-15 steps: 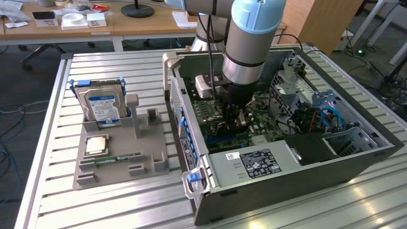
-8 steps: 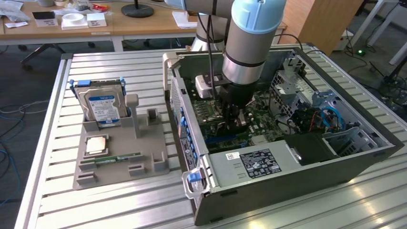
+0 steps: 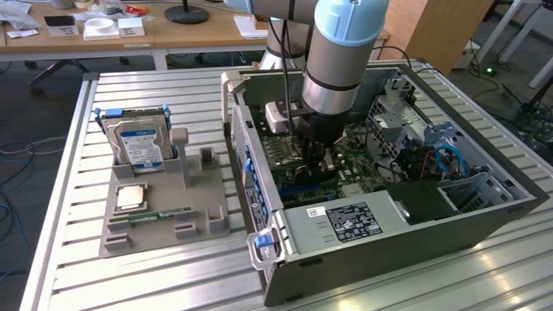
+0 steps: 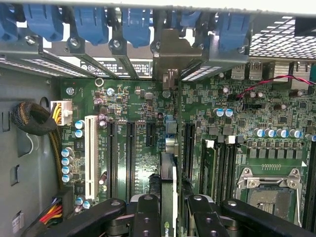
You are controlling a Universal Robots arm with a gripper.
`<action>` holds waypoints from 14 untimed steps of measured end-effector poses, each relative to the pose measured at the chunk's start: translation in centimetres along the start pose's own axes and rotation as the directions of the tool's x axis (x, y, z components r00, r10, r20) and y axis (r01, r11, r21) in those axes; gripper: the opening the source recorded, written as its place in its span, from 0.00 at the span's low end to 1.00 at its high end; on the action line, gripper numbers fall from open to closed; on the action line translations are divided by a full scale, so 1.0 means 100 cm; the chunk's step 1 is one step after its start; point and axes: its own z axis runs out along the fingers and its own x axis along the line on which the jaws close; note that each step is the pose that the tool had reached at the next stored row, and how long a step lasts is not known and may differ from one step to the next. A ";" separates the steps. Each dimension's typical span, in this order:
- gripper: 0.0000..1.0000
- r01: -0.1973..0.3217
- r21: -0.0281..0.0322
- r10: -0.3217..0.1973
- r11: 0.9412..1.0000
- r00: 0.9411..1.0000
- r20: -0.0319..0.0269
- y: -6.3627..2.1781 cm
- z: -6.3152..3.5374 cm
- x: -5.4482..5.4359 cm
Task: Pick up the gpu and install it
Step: 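Insert the gpu into the slot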
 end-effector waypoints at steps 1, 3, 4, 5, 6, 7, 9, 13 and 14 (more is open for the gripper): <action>0.26 0.000 0.000 0.000 1.000 1.000 0.000 0.0000 0.0000 0.000; 0.26 0.000 0.000 0.000 1.000 1.000 0.000 0.0000 0.0000 0.000; 0.26 0.000 0.000 0.000 1.000 1.000 0.000 0.0000 0.0000 0.000; 0.26 0.000 0.000 0.000 1.000 1.000 0.000 -0.0001 0.0000 0.000; 0.26 0.000 0.000 0.000 1.000 1.000 0.000 -0.0002 0.0000 0.000; 0.26 0.000 0.000 0.000 1.000 1.000 0.000 -0.0003 0.0000 0.000; 0.26 0.000 0.000 0.000 1.000 1.000 0.000 -0.0009 0.0000 0.000; 0.26 0.000 0.000 0.000 1.000 1.000 0.000 -0.0011 0.0000 0.000; 0.26 0.000 0.000 0.000 1.000 1.000 0.000 -0.0012 -0.0003 0.000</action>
